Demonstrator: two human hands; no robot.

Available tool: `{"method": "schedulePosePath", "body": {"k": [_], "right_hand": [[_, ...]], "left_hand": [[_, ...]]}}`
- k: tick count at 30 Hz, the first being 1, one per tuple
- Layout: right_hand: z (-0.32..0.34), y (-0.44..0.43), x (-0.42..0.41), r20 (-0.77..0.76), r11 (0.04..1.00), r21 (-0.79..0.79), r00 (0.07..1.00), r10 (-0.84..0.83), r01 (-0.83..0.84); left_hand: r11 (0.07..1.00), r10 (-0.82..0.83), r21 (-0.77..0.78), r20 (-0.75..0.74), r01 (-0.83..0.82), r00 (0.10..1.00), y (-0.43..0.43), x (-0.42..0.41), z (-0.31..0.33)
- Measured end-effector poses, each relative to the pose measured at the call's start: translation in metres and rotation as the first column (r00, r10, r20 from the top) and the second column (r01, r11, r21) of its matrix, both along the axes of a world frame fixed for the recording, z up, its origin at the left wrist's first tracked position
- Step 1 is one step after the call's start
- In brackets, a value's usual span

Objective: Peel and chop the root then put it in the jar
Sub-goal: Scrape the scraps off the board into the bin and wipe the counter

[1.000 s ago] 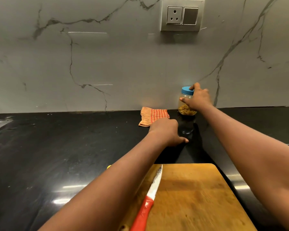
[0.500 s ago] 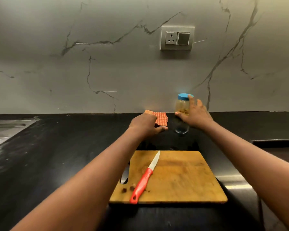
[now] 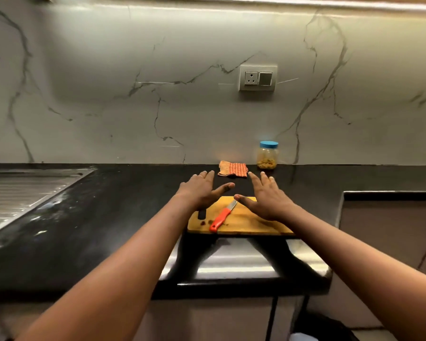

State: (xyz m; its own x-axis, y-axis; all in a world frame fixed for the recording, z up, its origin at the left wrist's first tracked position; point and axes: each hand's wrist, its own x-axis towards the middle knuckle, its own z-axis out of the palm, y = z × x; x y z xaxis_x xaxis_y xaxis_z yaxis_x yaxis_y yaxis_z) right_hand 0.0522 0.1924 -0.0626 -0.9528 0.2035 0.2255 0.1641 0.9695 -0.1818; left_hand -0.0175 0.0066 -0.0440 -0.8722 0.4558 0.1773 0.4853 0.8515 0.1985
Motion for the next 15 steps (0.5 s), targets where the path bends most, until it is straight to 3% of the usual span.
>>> {"method": "schedulePosePath", "body": {"k": [10,15], "right_hand": [[-0.005,-0.022,0.029,-0.011,0.999,0.017,0.999,0.046,-0.045],[0.008,-0.014,0.023,-0.14,0.998,0.027,0.988,0.057,-0.053]], "left_hand": [[1.0,0.029,0.006,-0.017,-0.029,0.999,-0.018,0.03,-0.004],[0.997,0.022,0.076,-0.117,-0.013,0.993,-0.017,0.022,0.007]]}}
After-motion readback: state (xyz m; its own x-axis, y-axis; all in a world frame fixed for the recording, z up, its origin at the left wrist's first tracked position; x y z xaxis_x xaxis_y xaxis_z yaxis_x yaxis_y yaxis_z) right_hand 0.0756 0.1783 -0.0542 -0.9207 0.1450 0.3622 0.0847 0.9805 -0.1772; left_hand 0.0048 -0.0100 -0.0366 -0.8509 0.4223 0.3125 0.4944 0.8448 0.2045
